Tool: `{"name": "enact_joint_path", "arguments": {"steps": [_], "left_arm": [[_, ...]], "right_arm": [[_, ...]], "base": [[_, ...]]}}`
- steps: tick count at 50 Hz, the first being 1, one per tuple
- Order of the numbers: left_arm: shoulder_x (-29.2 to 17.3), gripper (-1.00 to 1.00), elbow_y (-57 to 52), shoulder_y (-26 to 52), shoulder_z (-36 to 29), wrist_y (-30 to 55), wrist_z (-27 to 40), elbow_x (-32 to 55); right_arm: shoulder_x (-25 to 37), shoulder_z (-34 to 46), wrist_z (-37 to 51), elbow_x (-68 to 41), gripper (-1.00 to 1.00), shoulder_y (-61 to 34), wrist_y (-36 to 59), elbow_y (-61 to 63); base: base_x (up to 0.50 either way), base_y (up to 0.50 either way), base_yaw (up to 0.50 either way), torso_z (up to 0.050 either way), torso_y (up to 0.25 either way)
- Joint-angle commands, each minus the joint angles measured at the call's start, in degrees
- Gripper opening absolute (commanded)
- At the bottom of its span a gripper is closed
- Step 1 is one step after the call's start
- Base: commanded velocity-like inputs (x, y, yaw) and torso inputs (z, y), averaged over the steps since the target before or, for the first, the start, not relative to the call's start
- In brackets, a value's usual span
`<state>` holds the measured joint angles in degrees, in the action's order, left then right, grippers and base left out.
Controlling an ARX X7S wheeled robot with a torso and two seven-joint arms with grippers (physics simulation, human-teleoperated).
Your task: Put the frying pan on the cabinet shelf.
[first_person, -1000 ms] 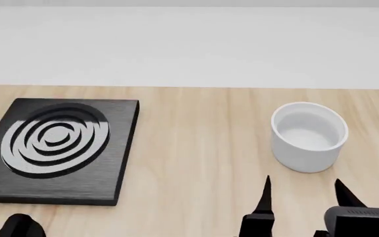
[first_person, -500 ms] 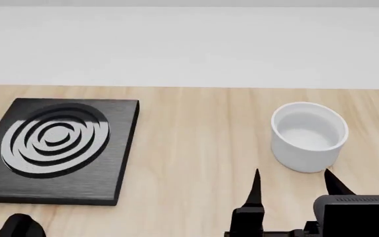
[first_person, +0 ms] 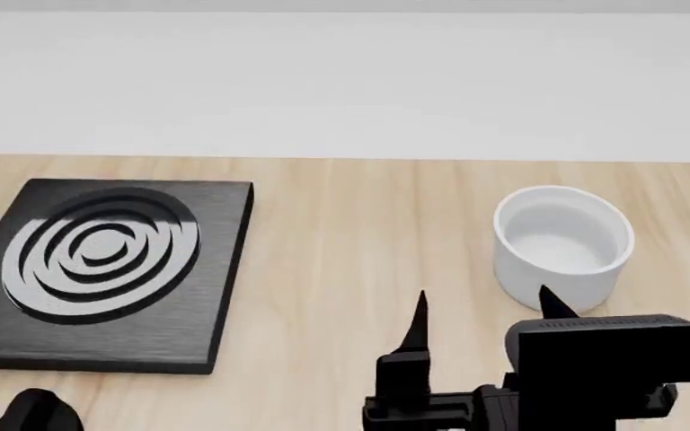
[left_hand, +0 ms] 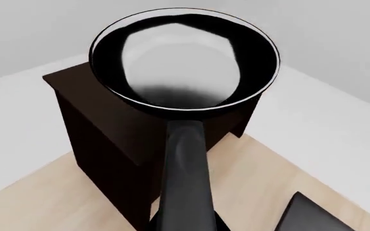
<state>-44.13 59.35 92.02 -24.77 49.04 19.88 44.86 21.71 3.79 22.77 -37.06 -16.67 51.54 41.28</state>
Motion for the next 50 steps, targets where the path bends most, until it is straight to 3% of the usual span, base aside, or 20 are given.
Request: {"name": "enact_joint_path", "arguments": {"steps": [1,7,17,44,45,50], "left_arm": [[5.6,-1.00,15.6,10.2,3.2,-6.7,-8.0,-18.0],[7.2,-1.00,15.6,11.0,13.4,-5.6,-7.5,-28.5],[7.7,-1.00,15.6,9.1,22.9,-3.7,-6.9,-37.3],[7.6,-1.00,15.6,2.5,32.3,-3.5,-8.0,-43.6],[7.5,1.00,15.6,2.1,32.4,-3.5,-8.0,-43.7],[7.5,1.00,15.6,1.6,33.8,-4.1,-7.1,-43.8]], "right_arm": [[-2.2,4.9,0.1,2.9,1.00,-4.8,-0.7,-5.4],[-3.6,7.4,-0.2,5.0,1.00,-8.0,-2.0,-10.6],[-5.7,10.0,-1.4,6.8,1.00,-11.2,-4.4,-16.8],[-6.3,10.9,-0.6,7.7,1.00,-8.1,-8.7,-17.5],[-6.2,10.7,-0.4,7.5,1.00,-8.0,-8.4,-17.0],[-5.8,10.5,0.3,7.1,1.00,-6.8,-8.0,-15.2]], "base": [[0.00,0.00,0.00,0.000,0.000],[0.00,0.00,0.00,0.000,0.002],[0.00,0.00,0.00,0.001,0.001],[0.00,0.00,0.00,0.000,0.001],[0.00,0.00,0.00,0.000,0.000],[0.00,0.00,0.00,0.000,0.000]]}}
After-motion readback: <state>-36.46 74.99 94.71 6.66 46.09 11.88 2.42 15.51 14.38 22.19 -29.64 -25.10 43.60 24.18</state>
